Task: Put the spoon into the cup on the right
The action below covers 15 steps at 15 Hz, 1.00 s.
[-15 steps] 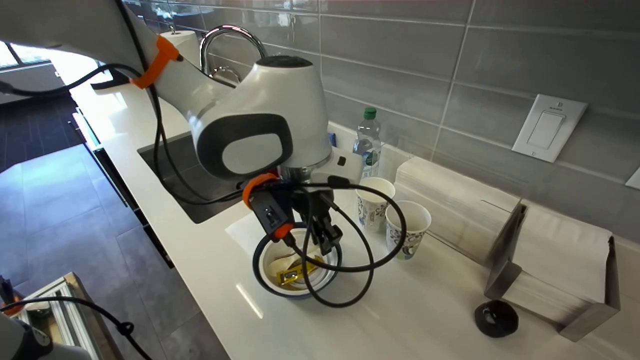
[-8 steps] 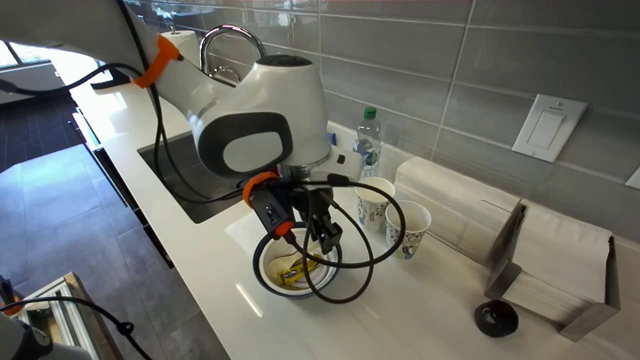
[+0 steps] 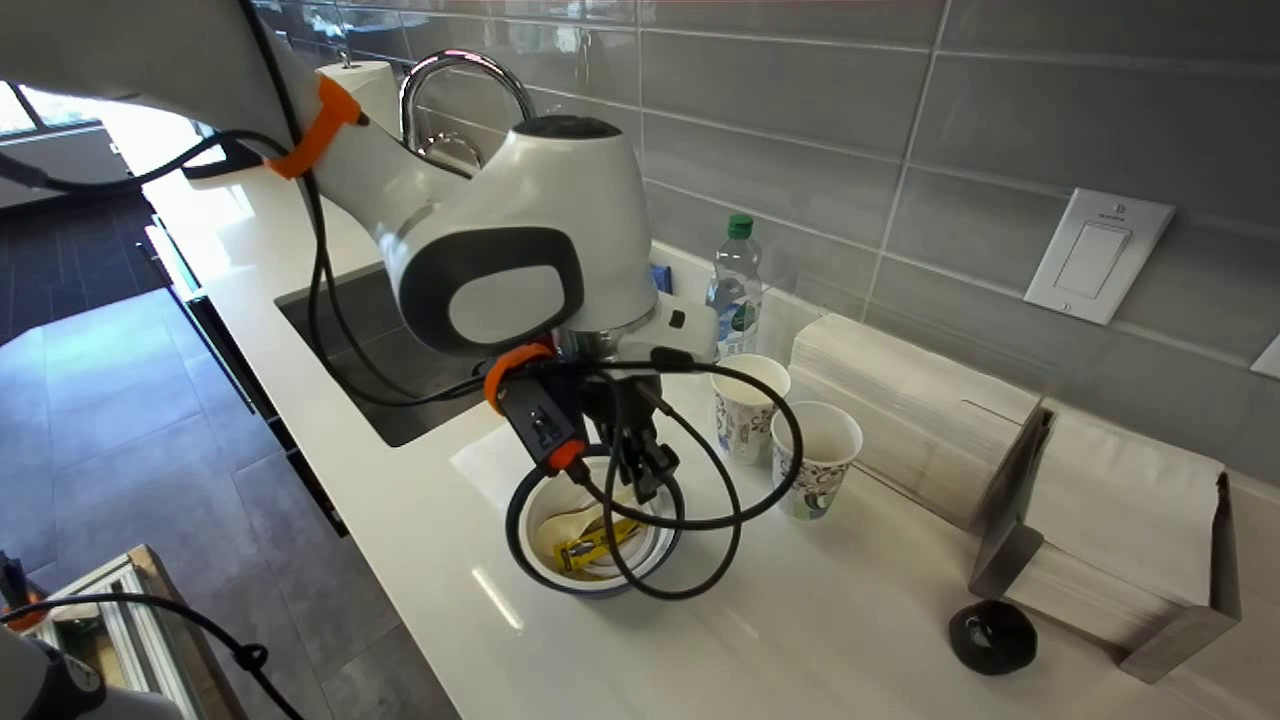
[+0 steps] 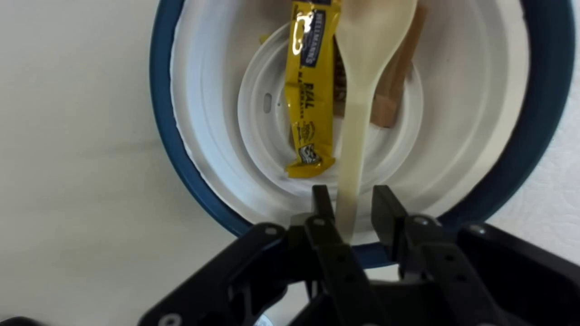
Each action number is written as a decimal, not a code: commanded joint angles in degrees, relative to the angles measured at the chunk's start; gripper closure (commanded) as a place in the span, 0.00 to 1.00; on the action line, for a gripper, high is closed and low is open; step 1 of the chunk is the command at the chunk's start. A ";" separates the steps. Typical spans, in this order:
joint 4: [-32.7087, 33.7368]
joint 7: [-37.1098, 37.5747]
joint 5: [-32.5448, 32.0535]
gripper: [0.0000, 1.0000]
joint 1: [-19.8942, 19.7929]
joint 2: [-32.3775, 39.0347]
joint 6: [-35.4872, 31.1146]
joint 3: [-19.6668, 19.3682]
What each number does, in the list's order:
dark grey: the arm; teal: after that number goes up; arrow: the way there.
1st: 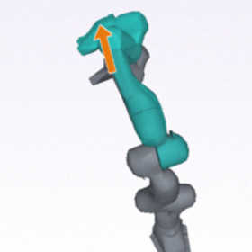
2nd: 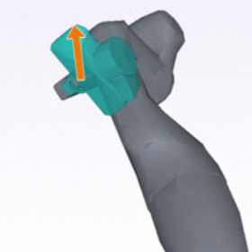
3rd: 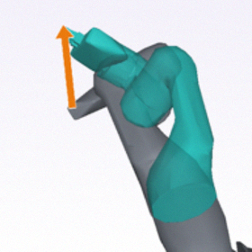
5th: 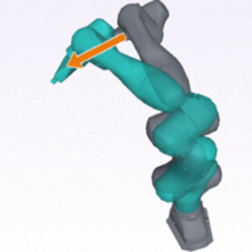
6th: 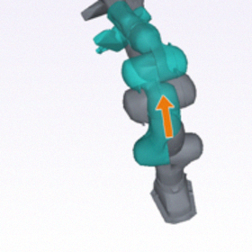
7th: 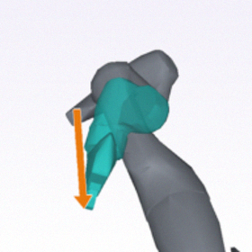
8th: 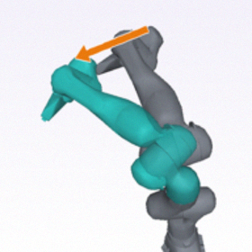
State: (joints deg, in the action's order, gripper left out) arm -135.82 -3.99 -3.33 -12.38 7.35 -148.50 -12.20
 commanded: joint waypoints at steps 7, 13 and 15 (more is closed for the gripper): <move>0.57 0.78 -0.42 0.97 0.17 -0.83 0.13 -0.06; -0.89 3.18 -1.63 0.97 0.50 -8.30 0.22 -0.15; -1.51 6.98 -3.09 0.97 0.29 -10.23 -2.48 -0.20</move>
State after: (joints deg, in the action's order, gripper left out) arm -135.25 -2.46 -3.60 -12.26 1.32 -148.62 -12.20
